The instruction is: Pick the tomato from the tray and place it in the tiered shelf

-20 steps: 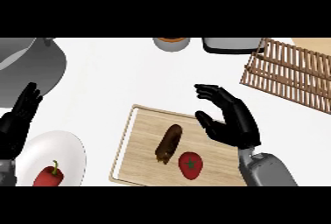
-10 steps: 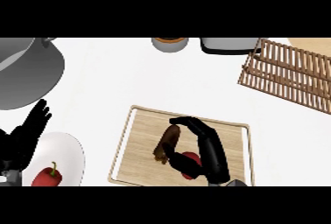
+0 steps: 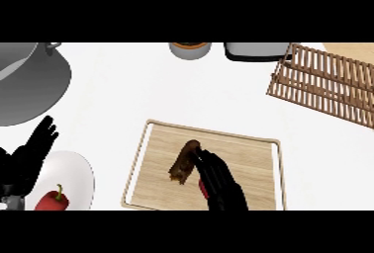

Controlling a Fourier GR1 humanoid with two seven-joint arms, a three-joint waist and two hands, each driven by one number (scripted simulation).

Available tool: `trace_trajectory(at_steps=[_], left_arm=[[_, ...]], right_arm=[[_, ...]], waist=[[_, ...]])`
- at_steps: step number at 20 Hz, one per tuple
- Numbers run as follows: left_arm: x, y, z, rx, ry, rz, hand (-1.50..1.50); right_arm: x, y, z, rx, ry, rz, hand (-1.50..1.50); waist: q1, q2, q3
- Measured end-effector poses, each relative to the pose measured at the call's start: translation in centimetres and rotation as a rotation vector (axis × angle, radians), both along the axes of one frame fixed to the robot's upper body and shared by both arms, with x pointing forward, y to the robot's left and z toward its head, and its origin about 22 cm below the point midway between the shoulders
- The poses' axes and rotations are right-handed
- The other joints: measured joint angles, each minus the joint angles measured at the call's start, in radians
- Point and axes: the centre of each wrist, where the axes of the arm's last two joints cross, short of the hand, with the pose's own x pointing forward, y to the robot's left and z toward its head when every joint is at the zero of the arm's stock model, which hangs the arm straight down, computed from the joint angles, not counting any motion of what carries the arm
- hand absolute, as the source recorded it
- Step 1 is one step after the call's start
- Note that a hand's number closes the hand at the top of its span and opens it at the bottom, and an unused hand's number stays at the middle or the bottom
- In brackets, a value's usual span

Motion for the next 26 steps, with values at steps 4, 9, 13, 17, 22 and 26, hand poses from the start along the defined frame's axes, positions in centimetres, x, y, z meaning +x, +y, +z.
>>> trace_trajectory(at_steps=[4,9,13,17,22,26], left_arm=[[0.1,0.0,0.3,0.005,-0.005,0.003,0.00],[0.2,-0.5,0.2,0.005,-0.010,-0.012,0.00],[0.6,-0.3,0.5,0.003,-0.014,-0.017,0.00],[-0.1,-0.3,0.3,-0.003,-0.015,-0.023,0.00],[-0.1,-0.6,-0.1,0.000,-0.017,-0.022,0.00],[0.6,-0.2,0.2,0.001,-0.015,-0.025,0.00]], right_arm=[[-0.6,-0.3,1.6,-0.209,0.079,-0.043,-1.50],[-1.7,0.5,2.7,-0.511,0.247,-0.022,-1.50],[-1.3,0.7,3.7,-0.738,0.334,-0.018,-1.50],[-0.6,1.4,5.5,-0.835,0.356,-0.001,-1.50],[0.3,2.3,6.3,-0.854,0.372,0.022,-1.50],[1.5,2.5,6.0,-0.873,0.392,0.014,-1.50]], waist=[[0.000,0.001,-0.001],[0.012,0.005,-0.001],[0.020,0.010,0.001],[0.027,0.011,0.003],[0.029,0.013,0.004],[0.028,0.013,0.004]])
